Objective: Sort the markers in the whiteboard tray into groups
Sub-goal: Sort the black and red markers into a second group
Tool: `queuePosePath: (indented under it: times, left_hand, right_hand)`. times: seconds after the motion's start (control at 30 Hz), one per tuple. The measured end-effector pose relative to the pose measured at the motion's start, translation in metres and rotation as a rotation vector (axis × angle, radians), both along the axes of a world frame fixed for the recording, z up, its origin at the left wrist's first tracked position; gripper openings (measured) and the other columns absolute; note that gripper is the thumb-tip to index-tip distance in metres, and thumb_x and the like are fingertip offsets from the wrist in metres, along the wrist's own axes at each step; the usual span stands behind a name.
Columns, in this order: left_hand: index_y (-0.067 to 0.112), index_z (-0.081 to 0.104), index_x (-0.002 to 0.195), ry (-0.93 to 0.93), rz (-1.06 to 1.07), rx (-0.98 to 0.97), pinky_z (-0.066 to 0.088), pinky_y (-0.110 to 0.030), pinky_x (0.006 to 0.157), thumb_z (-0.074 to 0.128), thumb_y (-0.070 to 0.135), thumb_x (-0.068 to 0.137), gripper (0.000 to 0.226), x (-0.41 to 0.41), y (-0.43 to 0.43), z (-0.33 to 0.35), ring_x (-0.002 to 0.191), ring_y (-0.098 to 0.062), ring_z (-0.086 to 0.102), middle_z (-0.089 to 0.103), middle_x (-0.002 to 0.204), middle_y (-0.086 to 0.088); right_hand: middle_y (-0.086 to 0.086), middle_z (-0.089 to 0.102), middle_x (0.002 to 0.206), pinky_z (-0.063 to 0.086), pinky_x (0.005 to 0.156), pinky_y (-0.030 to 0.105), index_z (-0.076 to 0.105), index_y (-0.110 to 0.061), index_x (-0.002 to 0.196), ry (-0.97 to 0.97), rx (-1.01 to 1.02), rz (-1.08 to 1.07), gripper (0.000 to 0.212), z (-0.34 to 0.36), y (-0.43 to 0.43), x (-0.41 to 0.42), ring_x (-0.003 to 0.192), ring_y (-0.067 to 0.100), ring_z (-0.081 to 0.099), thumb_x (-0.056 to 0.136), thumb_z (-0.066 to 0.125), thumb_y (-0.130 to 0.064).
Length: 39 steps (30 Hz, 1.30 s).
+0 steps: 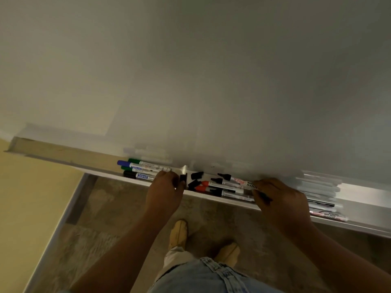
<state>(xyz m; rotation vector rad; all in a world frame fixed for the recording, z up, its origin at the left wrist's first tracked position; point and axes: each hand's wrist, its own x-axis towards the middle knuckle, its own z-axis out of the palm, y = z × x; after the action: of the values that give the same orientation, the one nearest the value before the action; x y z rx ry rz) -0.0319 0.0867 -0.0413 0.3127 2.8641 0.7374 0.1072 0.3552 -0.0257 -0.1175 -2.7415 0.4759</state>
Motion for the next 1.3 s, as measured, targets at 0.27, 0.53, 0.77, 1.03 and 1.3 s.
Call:
queuePosePath:
  times: [0.27,0.53,0.77,1.03,1.3]
  left_hand:
    - [0.025,0.069,0.102,0.003,-0.056,-0.128,0.040,-0.025,0.059,0.057,0.037,0.091,0.021,-0.002,0.004,0.004,0.070,-0.010,0.050,0.064,0.088,0.000]
    - [0.026,0.064,0.090,-0.013,-0.031,-0.082,0.035,-0.023,0.048,0.064,0.044,0.083,0.019,-0.008,0.002,0.010,0.064,-0.009,0.053,0.058,0.076,0.009]
    - [0.033,0.071,0.101,-0.311,-0.088,0.743,0.051,-0.016,0.060,0.071,0.020,0.083,0.022,0.007,-0.009,0.057,0.080,-0.006,0.068,0.074,0.093,0.005]
    - [0.026,0.072,0.104,-0.394,-0.211,0.992,0.053,-0.017,0.069,0.065,0.015,0.084,0.024,0.016,-0.014,0.099,0.078,-0.013,0.070,0.073,0.093,-0.005]
    - [0.019,0.071,0.101,-0.360,-0.199,0.960,0.048,-0.011,0.058,0.065,0.013,0.081,0.021,0.018,-0.015,0.110,0.064,-0.004,0.065,0.073,0.079,0.002]
  right_hand:
    - [-0.002,0.071,0.093,0.050,0.047,0.022,0.075,-0.014,0.099,-0.036,-0.164,-0.059,0.024,0.022,-0.009,0.007,0.053,0.005,0.056,0.076,0.078,-0.013]
    - [-0.007,0.067,0.085,0.047,0.052,0.016,0.074,-0.014,0.096,-0.021,-0.279,-0.104,0.029,0.041,-0.020,0.011,0.060,-0.003,0.054,0.069,0.082,-0.005]
    - [-0.014,0.067,0.083,0.048,0.059,0.010,0.070,-0.029,0.093,-0.045,-0.617,-0.086,0.032,0.079,-0.027,0.014,0.078,0.006,0.063,0.073,0.078,-0.005]
    - [-0.002,0.070,0.089,0.048,0.050,0.033,0.077,-0.033,0.092,-0.034,-0.967,-0.033,0.023,0.116,-0.040,0.016,0.067,0.018,0.061,0.075,0.066,-0.022]
    - [-0.002,0.070,0.092,0.051,0.052,0.026,0.077,-0.027,0.091,0.007,-0.969,-0.129,0.020,0.121,-0.053,0.011,0.063,0.013,0.060,0.074,0.066,-0.024]
